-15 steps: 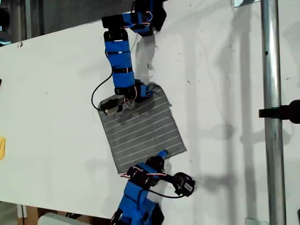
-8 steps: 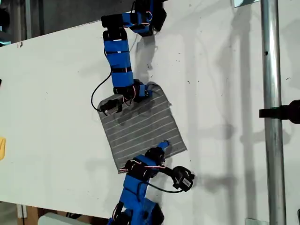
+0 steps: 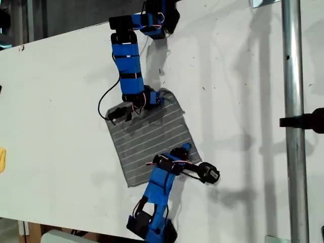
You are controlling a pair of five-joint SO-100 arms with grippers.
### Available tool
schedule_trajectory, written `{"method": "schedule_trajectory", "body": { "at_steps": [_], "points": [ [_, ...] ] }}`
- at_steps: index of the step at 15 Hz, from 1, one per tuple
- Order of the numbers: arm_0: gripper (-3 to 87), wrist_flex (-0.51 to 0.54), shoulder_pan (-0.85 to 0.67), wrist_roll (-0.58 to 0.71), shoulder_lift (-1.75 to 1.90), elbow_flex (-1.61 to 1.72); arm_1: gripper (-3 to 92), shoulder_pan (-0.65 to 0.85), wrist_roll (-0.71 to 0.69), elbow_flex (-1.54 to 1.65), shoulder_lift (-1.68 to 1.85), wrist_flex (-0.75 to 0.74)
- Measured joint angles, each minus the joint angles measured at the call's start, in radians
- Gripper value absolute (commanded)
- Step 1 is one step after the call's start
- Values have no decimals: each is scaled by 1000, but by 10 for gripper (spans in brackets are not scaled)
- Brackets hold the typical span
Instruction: Grasp corners of a towel and fold twice.
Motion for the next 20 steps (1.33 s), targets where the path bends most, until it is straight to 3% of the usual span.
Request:
{"method": "schedule_trajectory", "body": {
  "at_steps": [2, 4, 9, 12, 15, 18, 20],
  "points": [
    [12, -74, 2, -31, -2, 25, -3, 0, 0, 2, 2, 5],
    [-27, -100, -8, -55, 8, 58, -3, 0, 0, 6, 2, 6],
    [-29, -117, -6, -55, 69, 135, -3, -5, 0, 11, 15, 6],
    [-28, -28, 23, -58, 152, 133, -3, -58, 18, 14, 95, 40],
    [-28, 178, 106, -64, 224, 5, -3, -147, 92, 14, 285, 91],
    [-28, 224, 163, -107, 321, -20, -3, -224, 147, -2, 405, 97],
    [-28, 230, 156, -97, 334, -11, -3, -199, 138, -2, 407, 83]
  ]
}}
